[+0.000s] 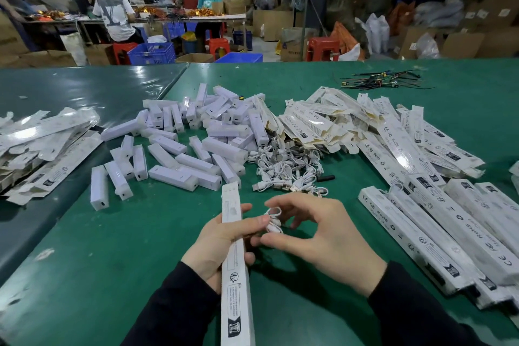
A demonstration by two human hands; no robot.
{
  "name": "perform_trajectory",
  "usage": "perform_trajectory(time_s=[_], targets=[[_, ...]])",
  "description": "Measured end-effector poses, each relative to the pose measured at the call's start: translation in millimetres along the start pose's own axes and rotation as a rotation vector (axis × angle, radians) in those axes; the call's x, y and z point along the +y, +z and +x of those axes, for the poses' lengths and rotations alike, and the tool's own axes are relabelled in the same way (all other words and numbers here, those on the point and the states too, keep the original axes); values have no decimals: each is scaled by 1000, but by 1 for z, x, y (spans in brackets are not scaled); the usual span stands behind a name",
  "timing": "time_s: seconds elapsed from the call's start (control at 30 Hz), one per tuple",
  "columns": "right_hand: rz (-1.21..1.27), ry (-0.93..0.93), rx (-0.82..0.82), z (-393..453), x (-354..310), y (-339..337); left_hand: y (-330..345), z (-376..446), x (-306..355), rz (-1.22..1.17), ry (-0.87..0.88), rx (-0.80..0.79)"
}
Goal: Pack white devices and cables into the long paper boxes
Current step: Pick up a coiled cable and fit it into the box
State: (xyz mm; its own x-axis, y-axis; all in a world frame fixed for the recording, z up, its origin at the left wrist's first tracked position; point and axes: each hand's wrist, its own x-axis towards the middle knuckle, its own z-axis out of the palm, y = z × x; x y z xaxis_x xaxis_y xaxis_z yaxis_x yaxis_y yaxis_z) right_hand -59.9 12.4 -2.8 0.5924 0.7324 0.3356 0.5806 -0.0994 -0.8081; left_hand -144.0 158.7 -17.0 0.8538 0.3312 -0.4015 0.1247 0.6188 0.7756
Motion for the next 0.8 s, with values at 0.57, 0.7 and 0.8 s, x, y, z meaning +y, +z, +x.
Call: perform_trajectory(time_s=[0.57, 0.7, 0.8], targets=[[513, 349, 127, 12, 6, -31, 2, -20, -1, 242, -132, -511], [484, 319, 31, 10, 6, -26, 3, -23, 0, 251, -181, -609], [492, 294, -48, 9, 5, -26, 3, -24, 2, 242, -201, -674]])
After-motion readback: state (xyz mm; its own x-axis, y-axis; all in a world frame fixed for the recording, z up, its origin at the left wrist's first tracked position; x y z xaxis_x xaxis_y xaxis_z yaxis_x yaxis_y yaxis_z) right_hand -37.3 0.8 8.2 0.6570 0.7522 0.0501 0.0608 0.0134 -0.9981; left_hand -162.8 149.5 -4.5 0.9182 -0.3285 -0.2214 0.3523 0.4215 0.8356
